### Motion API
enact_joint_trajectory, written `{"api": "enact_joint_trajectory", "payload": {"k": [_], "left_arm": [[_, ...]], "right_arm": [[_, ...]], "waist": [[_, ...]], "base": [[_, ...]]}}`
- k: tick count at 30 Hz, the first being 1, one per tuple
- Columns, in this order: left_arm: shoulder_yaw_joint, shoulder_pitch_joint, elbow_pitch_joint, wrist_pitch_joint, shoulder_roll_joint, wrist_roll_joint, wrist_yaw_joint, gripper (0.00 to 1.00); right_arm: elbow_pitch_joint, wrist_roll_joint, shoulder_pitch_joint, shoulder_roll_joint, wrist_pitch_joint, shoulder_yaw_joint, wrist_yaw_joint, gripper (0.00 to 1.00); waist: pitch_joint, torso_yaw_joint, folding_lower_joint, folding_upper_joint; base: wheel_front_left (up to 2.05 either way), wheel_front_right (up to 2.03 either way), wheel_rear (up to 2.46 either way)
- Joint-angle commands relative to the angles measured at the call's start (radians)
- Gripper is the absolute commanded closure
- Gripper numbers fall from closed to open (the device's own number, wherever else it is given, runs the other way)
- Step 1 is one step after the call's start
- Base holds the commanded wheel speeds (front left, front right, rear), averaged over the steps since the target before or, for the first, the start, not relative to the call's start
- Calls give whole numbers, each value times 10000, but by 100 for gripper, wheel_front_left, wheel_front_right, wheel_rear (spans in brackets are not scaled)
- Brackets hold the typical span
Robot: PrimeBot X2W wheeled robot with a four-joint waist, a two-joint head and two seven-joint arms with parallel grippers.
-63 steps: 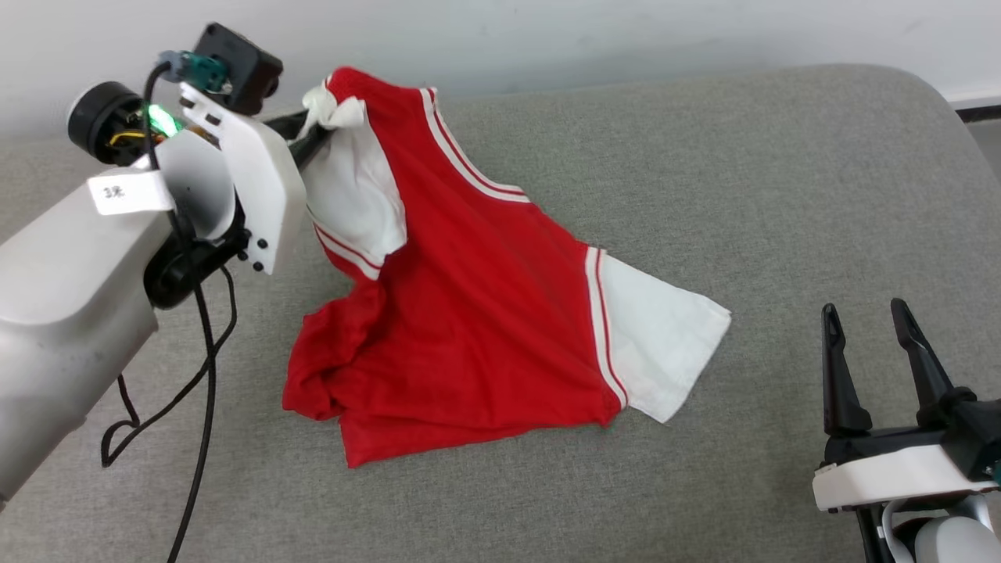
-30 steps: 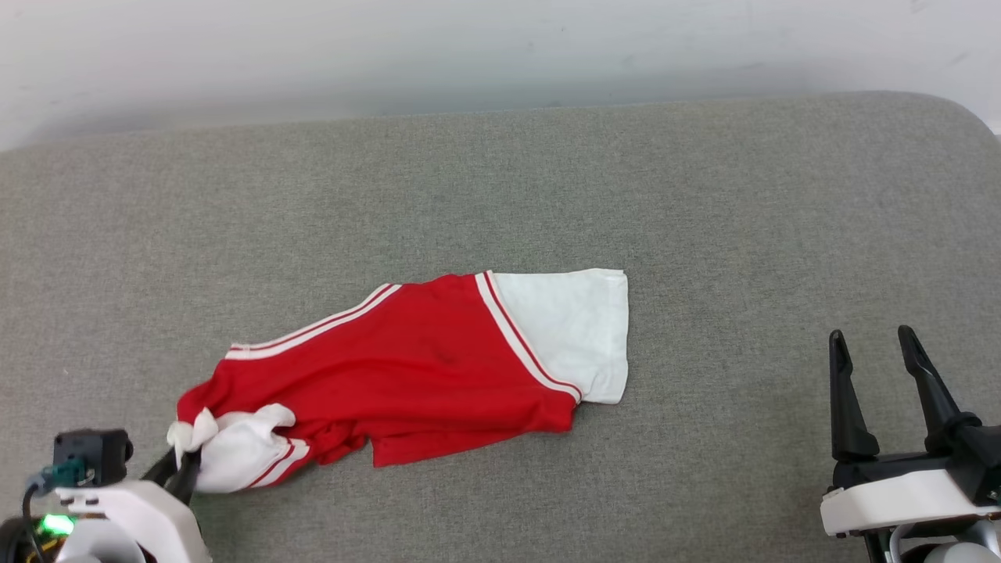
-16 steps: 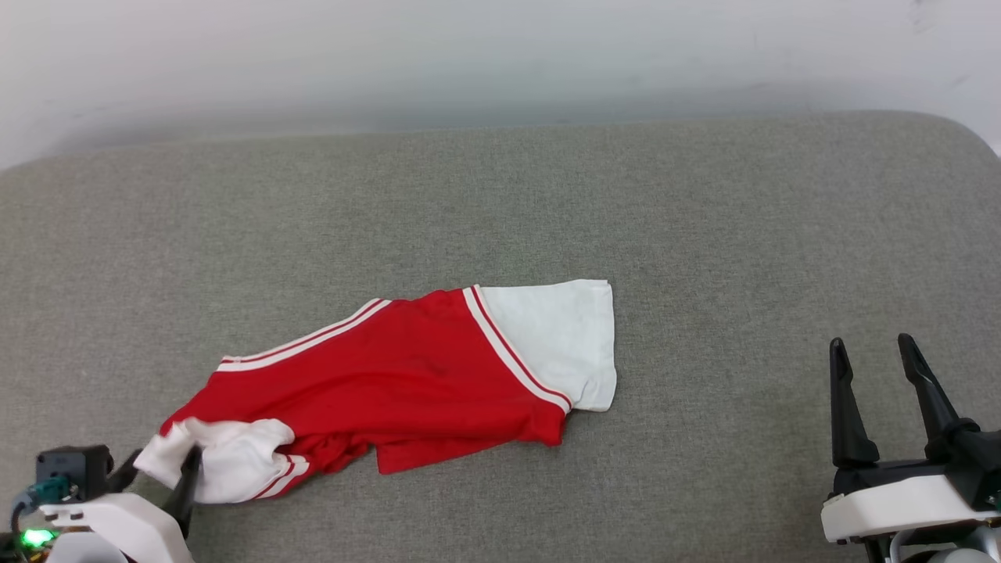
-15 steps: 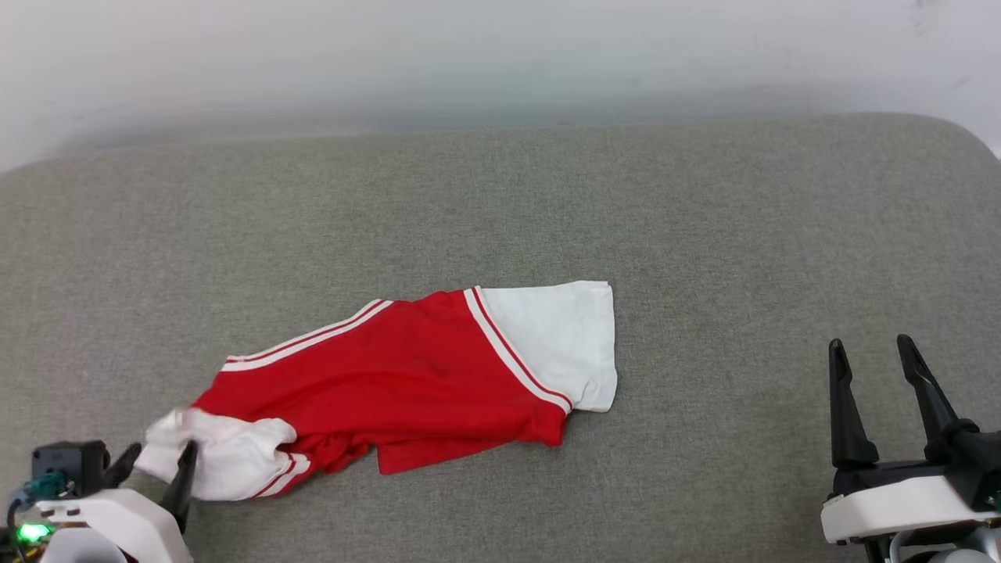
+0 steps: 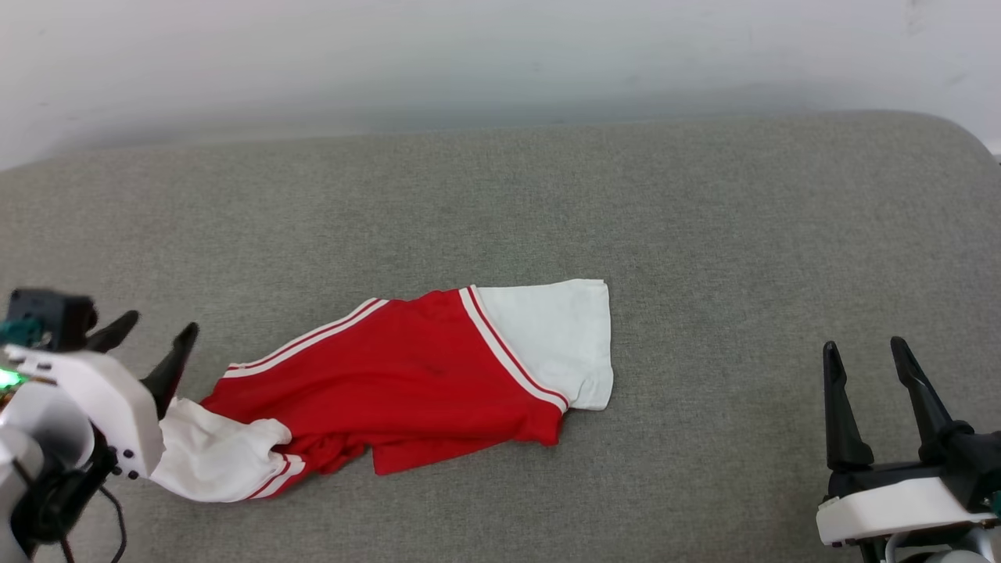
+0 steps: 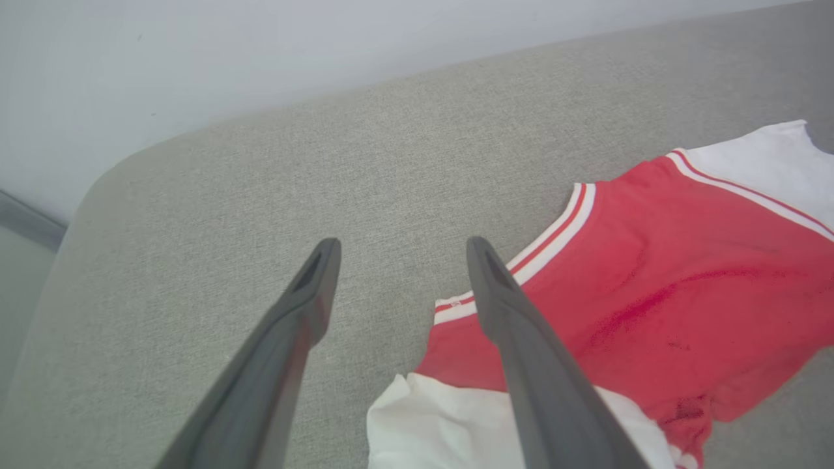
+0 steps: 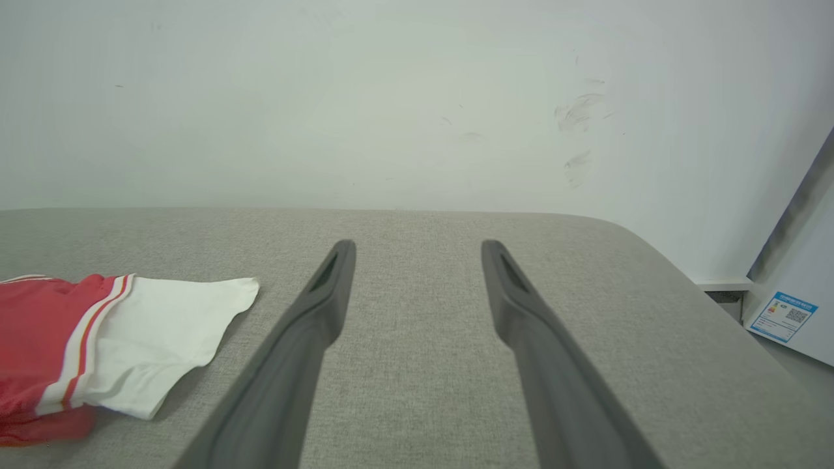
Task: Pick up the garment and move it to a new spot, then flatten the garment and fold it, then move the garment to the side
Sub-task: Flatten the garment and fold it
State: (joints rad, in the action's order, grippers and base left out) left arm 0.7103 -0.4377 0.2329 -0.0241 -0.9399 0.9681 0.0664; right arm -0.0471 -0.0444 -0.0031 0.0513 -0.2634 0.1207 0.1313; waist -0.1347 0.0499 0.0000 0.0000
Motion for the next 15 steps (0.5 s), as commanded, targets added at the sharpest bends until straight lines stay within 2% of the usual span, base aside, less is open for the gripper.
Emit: {"api": "enact_joint_trajectory", "payload": {"k": [1, 5, 8, 15], "left_arm": [[170, -336, -125, 711, -95, 125, -223, 0], [602, -1156, -227, 2799, -234, 369, -733, 0], [965, -1625, -73, 4182, -344, 384, -954, 0], [1467, -2274, 694, 5946, -140, 520, -1286, 0]], "right_arm": [[24, 37, -173, -22, -17, -5, -11, 0], [28, 59, -261, -21, -17, -34, -11, 0], [1, 27, -389, -22, -17, -88, -11, 0], [-12, -13, -627, -22, -17, -138, -11, 0]], "waist": [[-112, 73, 0, 0], [-333, 219, 0, 0], [-516, 367, 0, 0], [-985, 709, 0, 0]], "base": [[0, 0, 0], [0, 0, 0], [0, 0, 0], [0, 0, 0]]}}
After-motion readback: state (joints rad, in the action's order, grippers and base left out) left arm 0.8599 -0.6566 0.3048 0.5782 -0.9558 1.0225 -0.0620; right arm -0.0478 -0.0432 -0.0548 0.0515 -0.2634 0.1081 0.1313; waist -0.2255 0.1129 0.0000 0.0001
